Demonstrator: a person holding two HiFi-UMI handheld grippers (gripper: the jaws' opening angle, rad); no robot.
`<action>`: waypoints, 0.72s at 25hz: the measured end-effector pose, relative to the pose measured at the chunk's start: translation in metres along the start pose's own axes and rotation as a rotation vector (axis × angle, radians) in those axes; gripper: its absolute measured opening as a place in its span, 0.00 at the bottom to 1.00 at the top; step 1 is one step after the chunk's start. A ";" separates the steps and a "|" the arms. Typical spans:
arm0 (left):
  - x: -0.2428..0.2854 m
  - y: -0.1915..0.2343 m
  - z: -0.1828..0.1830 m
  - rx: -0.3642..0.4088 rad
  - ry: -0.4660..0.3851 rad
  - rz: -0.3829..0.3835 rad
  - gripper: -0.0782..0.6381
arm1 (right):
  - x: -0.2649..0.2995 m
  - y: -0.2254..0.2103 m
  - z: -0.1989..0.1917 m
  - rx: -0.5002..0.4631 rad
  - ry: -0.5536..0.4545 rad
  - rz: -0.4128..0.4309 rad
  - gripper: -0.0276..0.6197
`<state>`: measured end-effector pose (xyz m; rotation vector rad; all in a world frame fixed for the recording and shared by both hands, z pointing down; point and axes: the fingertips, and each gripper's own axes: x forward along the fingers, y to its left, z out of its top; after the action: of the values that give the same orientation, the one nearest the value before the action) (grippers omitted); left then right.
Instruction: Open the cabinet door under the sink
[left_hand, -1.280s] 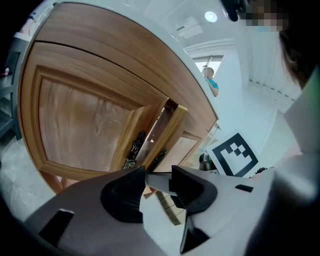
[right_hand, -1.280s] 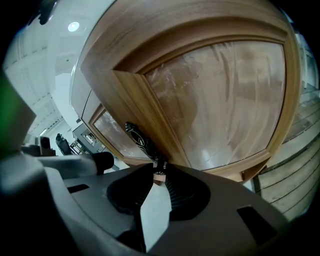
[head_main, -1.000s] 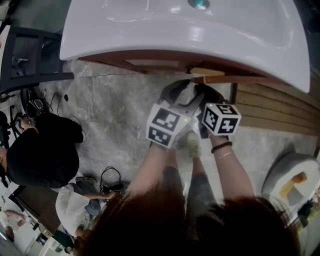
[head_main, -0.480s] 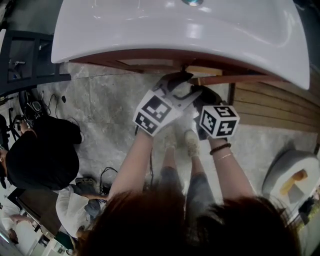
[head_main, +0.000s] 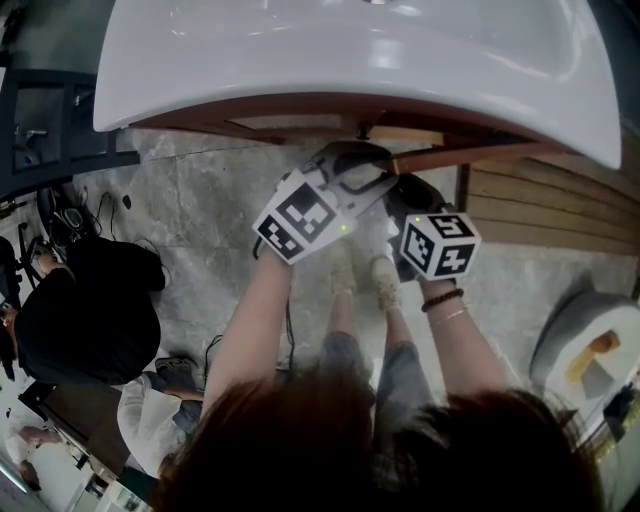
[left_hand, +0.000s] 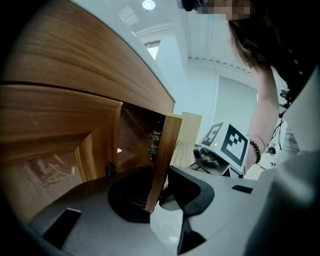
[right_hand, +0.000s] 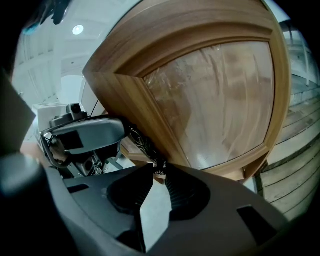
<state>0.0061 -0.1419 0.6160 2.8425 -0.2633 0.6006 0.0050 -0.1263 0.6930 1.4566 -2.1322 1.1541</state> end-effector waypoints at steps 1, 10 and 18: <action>0.000 -0.002 0.000 0.017 0.013 -0.006 0.26 | -0.001 0.000 -0.001 0.004 -0.003 0.001 0.18; -0.001 -0.021 -0.004 0.022 0.033 0.027 0.25 | -0.015 0.000 -0.015 0.009 0.015 0.030 0.18; 0.001 -0.043 -0.007 -0.011 0.042 0.094 0.25 | -0.030 -0.002 -0.029 -0.005 0.056 0.055 0.18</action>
<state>0.0134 -0.0994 0.6154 2.8161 -0.3927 0.6751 0.0148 -0.0854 0.6930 1.3560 -2.1478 1.1937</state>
